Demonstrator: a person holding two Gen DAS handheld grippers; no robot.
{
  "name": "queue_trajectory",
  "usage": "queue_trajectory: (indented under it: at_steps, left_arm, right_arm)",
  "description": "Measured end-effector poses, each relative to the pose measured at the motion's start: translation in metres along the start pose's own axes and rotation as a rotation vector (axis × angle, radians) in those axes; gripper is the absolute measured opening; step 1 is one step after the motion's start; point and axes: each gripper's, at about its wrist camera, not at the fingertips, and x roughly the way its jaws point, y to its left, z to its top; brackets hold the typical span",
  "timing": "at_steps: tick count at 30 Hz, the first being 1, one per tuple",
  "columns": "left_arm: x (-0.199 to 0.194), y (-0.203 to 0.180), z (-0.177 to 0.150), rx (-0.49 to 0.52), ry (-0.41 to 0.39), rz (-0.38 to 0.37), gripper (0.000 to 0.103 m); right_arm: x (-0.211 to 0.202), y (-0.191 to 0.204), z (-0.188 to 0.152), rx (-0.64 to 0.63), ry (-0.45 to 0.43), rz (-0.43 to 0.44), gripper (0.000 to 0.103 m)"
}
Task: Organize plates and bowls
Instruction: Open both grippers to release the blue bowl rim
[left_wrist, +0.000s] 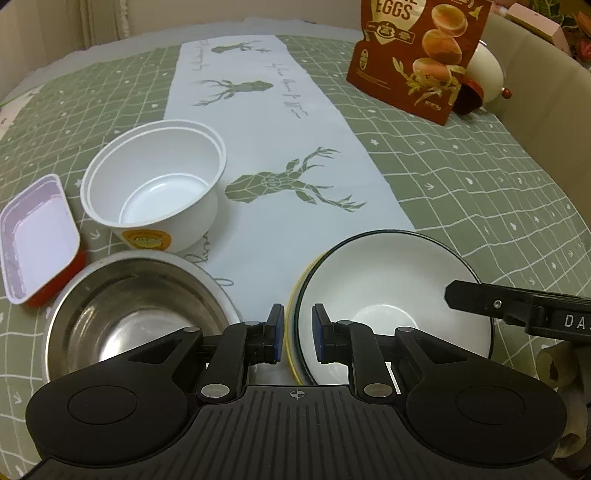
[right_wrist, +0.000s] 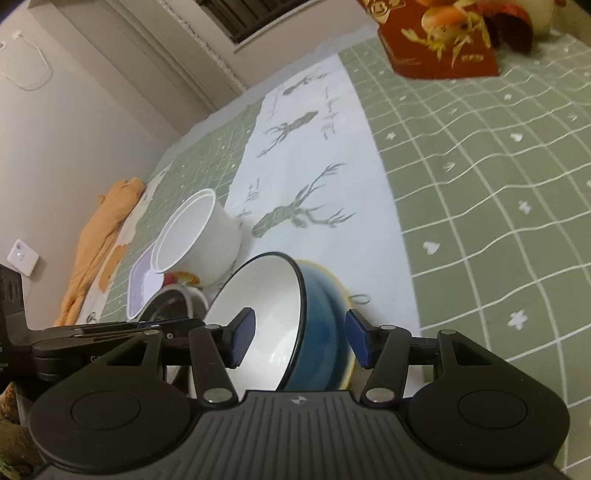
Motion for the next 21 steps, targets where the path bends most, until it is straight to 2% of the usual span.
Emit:
queue_trajectory:
  at_steps: [6, 7, 12, 18, 21]
  left_arm:
    - [0.005, 0.001, 0.003, 0.01, -0.014, 0.019, 0.026]
    - [0.006, 0.002, 0.003, 0.002, -0.012, 0.013, 0.028]
    - [0.019, 0.005, 0.002, 0.0, 0.019, 0.009, 0.031]
    - [0.045, 0.007, 0.0, -0.016, 0.089, -0.051, 0.03]
    - [0.053, 0.006, 0.001, -0.006, 0.092, -0.063, 0.034]
  right_arm:
    - [0.016, -0.012, -0.003, -0.006, 0.034, -0.116, 0.054]
    - [0.021, -0.014, -0.004, -0.004, 0.044, -0.116, 0.059]
    - [0.037, -0.015, -0.012, 0.015, 0.106, -0.048, 0.06]
    - [0.059, -0.008, -0.014, 0.056, 0.171, 0.044, 0.06]
    - [0.066, -0.003, -0.012, 0.053, 0.171, 0.037, 0.063]
